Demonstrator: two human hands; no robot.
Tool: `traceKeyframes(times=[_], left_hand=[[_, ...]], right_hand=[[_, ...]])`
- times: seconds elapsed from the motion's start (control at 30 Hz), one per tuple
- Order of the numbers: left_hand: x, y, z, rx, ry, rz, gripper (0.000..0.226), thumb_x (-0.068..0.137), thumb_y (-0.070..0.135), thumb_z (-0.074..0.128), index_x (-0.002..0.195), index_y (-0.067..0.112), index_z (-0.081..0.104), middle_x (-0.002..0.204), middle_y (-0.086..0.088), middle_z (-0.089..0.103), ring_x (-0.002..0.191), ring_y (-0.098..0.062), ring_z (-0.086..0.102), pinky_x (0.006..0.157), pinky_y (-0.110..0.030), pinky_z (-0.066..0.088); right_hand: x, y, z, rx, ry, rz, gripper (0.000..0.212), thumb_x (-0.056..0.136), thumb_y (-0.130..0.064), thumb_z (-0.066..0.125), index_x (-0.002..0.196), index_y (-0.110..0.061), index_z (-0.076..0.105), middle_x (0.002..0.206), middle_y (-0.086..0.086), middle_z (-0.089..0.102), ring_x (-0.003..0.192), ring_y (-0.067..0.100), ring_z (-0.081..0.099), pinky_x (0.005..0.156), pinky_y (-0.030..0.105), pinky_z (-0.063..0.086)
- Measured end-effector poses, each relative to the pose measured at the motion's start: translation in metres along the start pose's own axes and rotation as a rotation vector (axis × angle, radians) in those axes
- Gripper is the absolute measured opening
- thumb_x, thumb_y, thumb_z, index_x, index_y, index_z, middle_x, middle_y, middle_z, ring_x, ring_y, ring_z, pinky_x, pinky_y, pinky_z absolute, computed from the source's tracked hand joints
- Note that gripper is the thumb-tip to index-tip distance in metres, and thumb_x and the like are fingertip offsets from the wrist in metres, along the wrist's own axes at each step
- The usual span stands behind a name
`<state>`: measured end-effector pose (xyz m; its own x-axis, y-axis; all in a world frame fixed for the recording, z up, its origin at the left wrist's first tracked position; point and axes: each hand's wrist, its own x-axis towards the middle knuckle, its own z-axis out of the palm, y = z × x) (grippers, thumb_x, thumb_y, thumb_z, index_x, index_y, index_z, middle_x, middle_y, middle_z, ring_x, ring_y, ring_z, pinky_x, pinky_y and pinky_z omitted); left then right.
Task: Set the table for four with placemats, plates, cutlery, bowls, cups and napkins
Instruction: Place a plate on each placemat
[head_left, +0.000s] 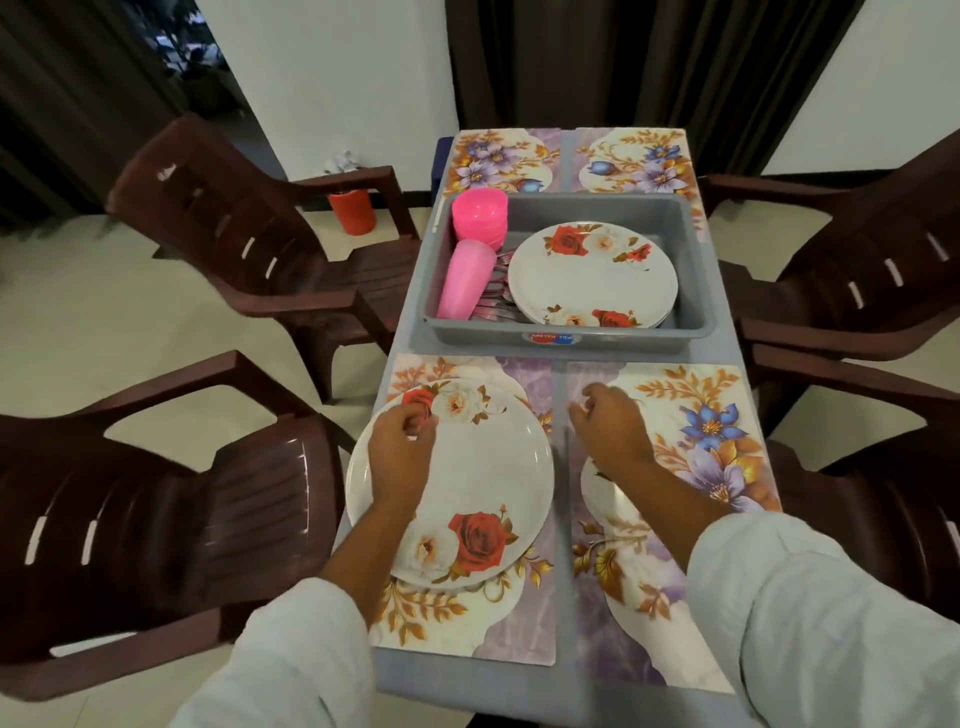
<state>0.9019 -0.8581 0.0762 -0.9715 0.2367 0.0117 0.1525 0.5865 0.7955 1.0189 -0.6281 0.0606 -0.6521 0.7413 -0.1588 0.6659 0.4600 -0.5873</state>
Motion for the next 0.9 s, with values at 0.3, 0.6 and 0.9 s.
traceKeyframes(times=[0.3, 0.6, 0.9], left_hand=[[0.108, 0.113, 0.112, 0.002, -0.362, 0.103, 0.021, 0.1, 0.02, 0.06, 0.102, 0.004, 0.073, 0.094, -0.006, 0.071, 0.086, -0.019, 0.062, 0.077, -0.028, 0.049], [0.199, 0.124, 0.185, 0.022, -0.501, -0.183, 0.036, 0.095, 0.016, 0.064, 0.125, -0.003, 0.06, 0.124, -0.016, 0.065, 0.111, -0.035, 0.062, 0.083, -0.035, 0.049], [0.221, 0.113, 0.206, -0.343, -0.363, -0.57, 0.037, 0.08, 0.002, 0.063, 0.117, 0.004, 0.062, 0.104, -0.014, 0.071, 0.086, -0.029, 0.069, 0.06, -0.033, 0.057]], right_hand=[[0.127, -0.002, -0.082, -0.197, 0.117, 0.082, 0.023, 0.102, -0.013, 0.053, 0.108, 0.001, 0.069, 0.104, 0.02, 0.07, 0.098, 0.038, 0.066, 0.077, 0.037, 0.05], [0.199, 0.025, -0.094, -0.303, -0.07, 0.209, 0.033, 0.107, -0.022, 0.047, 0.124, 0.004, 0.059, 0.126, 0.021, 0.062, 0.115, 0.036, 0.06, 0.081, 0.031, 0.041], [0.223, 0.035, -0.081, -0.175, -0.051, 0.349, 0.031, 0.102, -0.024, 0.061, 0.122, 0.0, 0.058, 0.119, 0.018, 0.064, 0.107, 0.031, 0.063, 0.076, 0.029, 0.043]])
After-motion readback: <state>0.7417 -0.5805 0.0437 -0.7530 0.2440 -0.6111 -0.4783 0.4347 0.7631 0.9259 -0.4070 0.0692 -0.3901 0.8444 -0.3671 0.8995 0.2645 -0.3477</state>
